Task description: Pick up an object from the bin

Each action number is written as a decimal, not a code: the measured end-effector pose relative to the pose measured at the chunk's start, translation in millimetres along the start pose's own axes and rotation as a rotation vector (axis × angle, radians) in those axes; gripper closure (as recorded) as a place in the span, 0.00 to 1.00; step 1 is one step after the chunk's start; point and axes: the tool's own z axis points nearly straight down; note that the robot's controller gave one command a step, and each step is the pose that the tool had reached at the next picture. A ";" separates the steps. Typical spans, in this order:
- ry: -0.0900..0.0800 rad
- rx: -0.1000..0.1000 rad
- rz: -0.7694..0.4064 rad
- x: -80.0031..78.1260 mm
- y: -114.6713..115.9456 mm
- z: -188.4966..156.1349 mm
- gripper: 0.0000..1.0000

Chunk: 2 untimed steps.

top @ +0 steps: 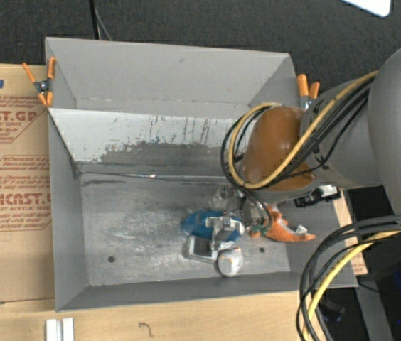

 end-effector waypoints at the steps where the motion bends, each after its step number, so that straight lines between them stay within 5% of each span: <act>1: 0.035 0.003 -0.001 -3.9 2.0 -31.1 1.00; 2: 0.024 0.002 0.010 -1.9 -9.0 -61.7 1.00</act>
Offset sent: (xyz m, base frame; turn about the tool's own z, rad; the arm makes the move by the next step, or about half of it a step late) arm -0.0131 -0.0226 0.0410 0.0271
